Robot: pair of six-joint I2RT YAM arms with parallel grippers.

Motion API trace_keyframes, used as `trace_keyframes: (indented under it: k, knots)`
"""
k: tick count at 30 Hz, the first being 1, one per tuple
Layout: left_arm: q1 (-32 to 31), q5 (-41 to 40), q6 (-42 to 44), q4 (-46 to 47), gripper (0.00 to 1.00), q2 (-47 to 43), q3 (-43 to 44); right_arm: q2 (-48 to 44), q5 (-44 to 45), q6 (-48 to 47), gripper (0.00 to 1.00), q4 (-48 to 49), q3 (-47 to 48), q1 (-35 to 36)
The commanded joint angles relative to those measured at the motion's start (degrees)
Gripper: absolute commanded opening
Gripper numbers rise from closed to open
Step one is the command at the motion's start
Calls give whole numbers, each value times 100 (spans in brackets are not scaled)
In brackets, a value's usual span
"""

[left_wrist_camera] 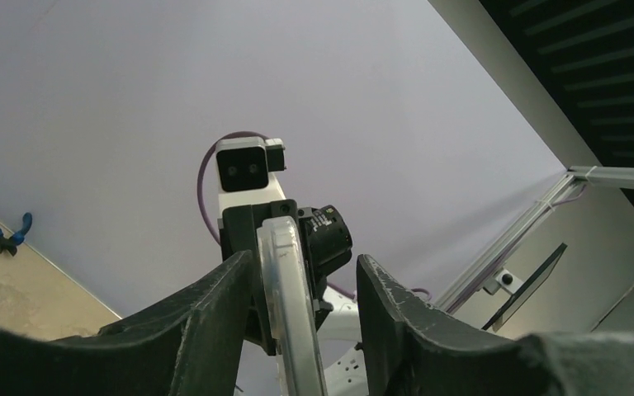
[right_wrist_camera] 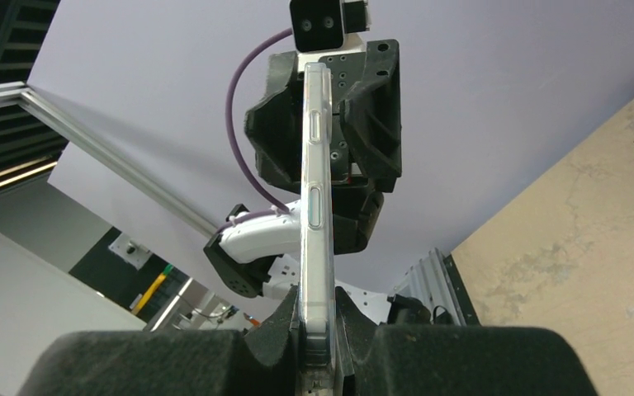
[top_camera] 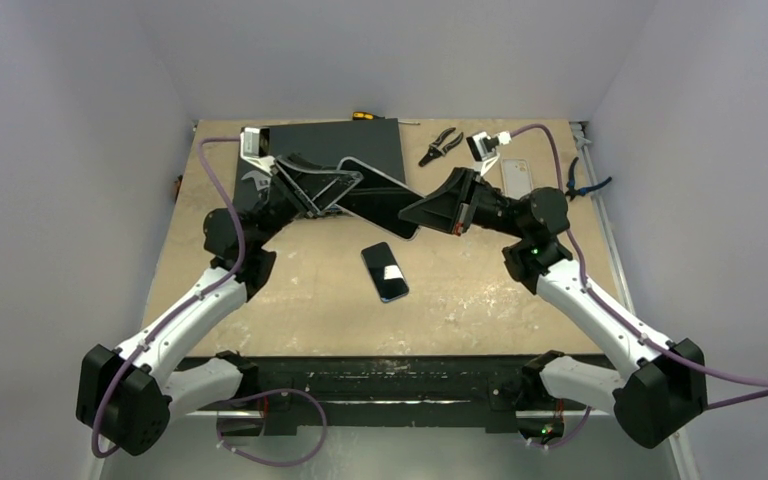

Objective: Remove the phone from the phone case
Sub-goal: Remove the phone case from the phone.

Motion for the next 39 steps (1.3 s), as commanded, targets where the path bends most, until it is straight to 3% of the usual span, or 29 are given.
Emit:
trace_keyframes:
  k: [1,3,7,10,13,17,20,25,28,31,32,35,37,39]
  knots:
    - [32,249,249,-236,49,-199,261,-223,269,-333,0,-61,396,-39]
    - [25,229,317,-357,47,-243,254,-247,348,-397,0,-146,411,-53]
    - [28,206,366,-445,29,-290,217,-277,443,-534,0,-322,443,-69]
    - [30,190,411,-576,24,-336,216,-329,503,-720,0,-518,487,-99]
    - [33,146,465,-676,23,-372,228,-353,519,-850,0,-697,542,-110]
    - [27,137,491,-771,38,-388,272,-370,522,-1012,0,-900,615,-120]
    - [33,114,511,-798,37,-405,270,-380,533,-1107,0,-1020,652,-131]
    - [33,95,536,-845,23,-378,295,-360,514,-1199,0,-1106,704,-127]
    - [25,89,532,-803,2,-321,313,-335,499,-1338,0,-1283,776,-129]
    - [25,-115,546,-693,0,-370,252,-336,470,-1474,0,-1489,853,-127]
    - [25,-216,542,-659,0,-400,217,-317,406,-1506,8,-1535,882,-127]
    - [24,-660,442,-481,0,-453,173,-337,297,-1538,46,-1554,866,-129]
    - [26,-988,227,-268,0,-447,161,-405,277,-1581,59,-1550,760,-127]
    - [25,-1256,8,-46,0,-409,181,-443,261,-1594,62,-1518,652,-127]
